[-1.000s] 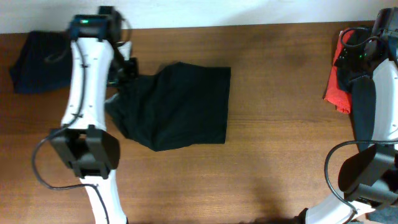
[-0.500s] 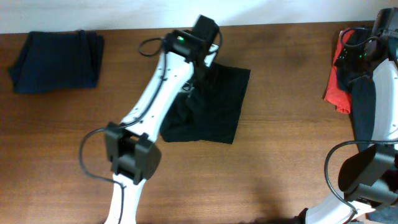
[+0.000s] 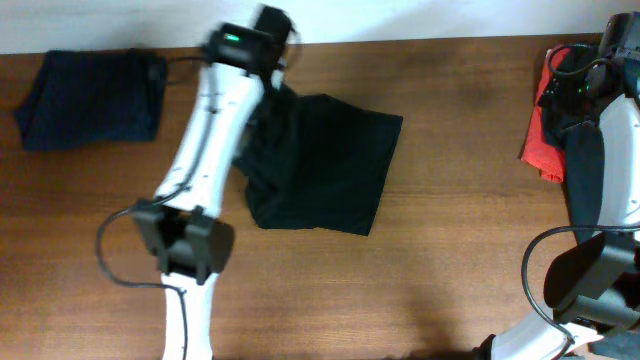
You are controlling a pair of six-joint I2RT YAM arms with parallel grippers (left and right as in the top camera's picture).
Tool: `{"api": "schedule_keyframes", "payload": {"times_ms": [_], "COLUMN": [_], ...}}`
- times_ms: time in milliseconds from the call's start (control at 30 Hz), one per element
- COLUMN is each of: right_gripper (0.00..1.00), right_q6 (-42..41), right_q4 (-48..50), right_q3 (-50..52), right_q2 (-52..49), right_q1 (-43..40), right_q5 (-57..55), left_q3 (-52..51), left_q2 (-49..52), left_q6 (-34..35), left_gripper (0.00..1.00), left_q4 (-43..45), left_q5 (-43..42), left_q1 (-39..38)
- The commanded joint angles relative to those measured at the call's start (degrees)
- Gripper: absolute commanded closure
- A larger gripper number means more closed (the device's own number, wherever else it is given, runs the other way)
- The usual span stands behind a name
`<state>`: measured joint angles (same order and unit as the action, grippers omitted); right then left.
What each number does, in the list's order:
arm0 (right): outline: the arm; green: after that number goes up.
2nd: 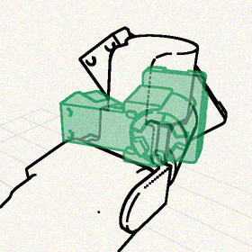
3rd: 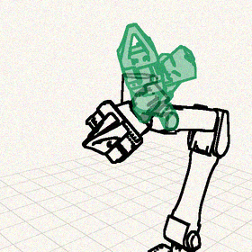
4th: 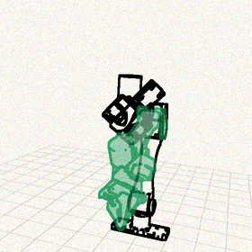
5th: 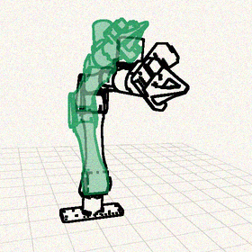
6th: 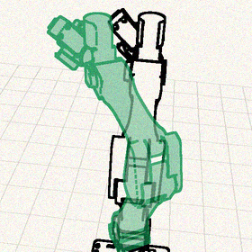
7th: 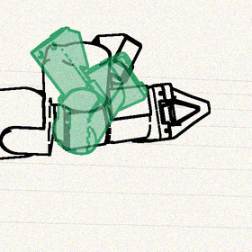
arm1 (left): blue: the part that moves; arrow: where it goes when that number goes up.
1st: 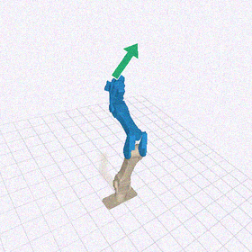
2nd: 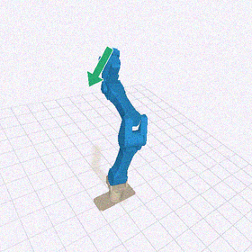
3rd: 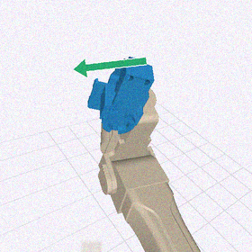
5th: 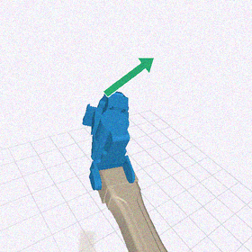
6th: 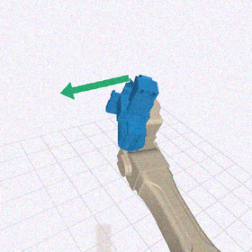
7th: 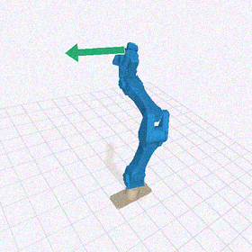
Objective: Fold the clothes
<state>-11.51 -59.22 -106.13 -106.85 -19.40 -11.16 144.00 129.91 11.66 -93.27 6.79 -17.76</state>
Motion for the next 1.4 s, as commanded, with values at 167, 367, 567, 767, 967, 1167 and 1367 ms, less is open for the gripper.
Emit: {"api": "schedule_keyframes", "payload": {"times_ms": [167,367,567,767,967,1167,1367], "right_gripper": [0.01,0.01,0.01,0.01,0.01,0.01,0.01], "right_q6": [0.33,0.33,0.33,0.33,0.33,0.33,0.33], "right_q4": [0.04,0.04,0.04,0.04,0.04,0.04,0.04], "right_q3": [-0.55,-0.55,-0.55,-0.55,-0.55,-0.55,-0.55], "right_q2": [0.39,0.39,0.39,0.39,0.39,0.39,0.39], "right_q1": [0.24,0.24,0.24,0.24,0.24,0.24,0.24], "right_q5": [-0.94,-0.94,-0.94,-0.94,-0.94,-0.94,-0.94], "left_q3": [3.69,3.63,-3.28,-12.85,-20.59,-20.33,-20.48], "left_q2": [-10.67,-15.34,-15.39,-15.39,-15.30,-15.56,-15.47], "left_q6": [1.20,1.81,2.12,2.64,2.64,2.64,2.67], "left_gripper": [1.00,1.00,1.00,0.99,1.00,0.99,1.00], "left_q4": [-3.45,-3.45,-3.45,2.36,12.41,13.35,14.88], "left_q5": [4.90,8.70,8.70,11.47,10.95,6.25,-5.20], "left_q1": [10.60,14.23,16.44,16.59,16.52,13.25,7.91]}}
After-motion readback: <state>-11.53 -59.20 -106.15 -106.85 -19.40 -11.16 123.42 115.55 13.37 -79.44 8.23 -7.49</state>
